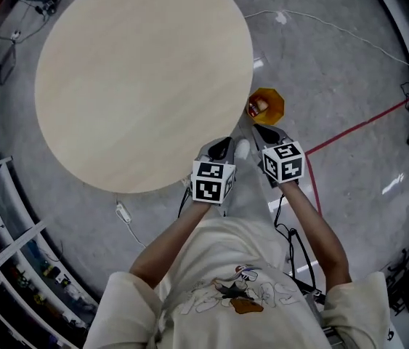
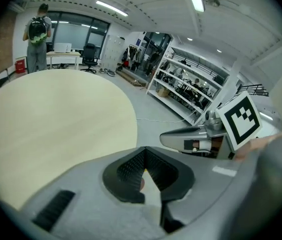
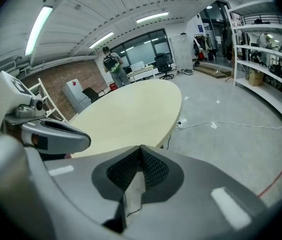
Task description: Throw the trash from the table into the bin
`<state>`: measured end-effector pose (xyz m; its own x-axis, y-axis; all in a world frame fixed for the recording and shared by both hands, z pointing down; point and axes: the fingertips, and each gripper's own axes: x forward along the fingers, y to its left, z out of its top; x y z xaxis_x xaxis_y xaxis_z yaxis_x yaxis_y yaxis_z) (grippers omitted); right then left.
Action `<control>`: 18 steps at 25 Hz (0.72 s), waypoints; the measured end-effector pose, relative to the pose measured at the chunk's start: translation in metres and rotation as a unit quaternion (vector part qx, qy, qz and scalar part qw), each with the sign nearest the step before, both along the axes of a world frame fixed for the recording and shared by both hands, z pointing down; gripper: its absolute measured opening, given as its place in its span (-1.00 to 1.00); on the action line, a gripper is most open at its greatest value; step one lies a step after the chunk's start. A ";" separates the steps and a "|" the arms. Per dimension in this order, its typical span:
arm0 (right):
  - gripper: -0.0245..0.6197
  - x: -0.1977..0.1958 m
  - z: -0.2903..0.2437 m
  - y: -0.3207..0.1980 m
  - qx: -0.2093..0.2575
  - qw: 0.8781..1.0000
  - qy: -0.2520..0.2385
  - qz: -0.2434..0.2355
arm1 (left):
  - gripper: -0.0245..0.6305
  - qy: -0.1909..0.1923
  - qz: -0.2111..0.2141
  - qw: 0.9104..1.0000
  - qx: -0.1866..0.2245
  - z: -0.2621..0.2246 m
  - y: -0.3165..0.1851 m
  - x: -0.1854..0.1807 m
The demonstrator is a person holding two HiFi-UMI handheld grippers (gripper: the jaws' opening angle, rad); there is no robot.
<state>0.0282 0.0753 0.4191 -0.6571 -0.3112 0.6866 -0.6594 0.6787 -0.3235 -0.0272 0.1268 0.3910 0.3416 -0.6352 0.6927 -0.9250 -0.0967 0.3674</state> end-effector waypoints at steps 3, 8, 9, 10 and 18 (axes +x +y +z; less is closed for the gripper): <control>-0.91 -0.023 -0.015 0.031 -0.004 0.999 0.002 -0.041 | -0.92 -0.002 -0.022 1.000 0.004 -0.019 0.028 -0.028; -0.91 -0.071 -0.045 0.065 0.009 0.993 -0.002 -0.117 | -0.92 -0.019 -0.063 0.997 0.038 -0.057 0.056 -0.080; -0.91 -0.078 -0.049 0.070 0.009 0.991 -0.003 -0.130 | -0.91 -0.024 -0.072 0.996 0.046 -0.065 0.060 -0.090; -0.91 -0.085 -0.053 0.073 0.009 0.990 -0.005 -0.142 | -0.91 -0.027 -0.082 0.995 0.052 -0.072 0.063 -0.100; -0.91 -0.117 -0.091 0.082 0.004 0.984 -0.041 -0.173 | -0.92 0.003 -0.097 0.992 0.085 -0.117 0.083 -0.124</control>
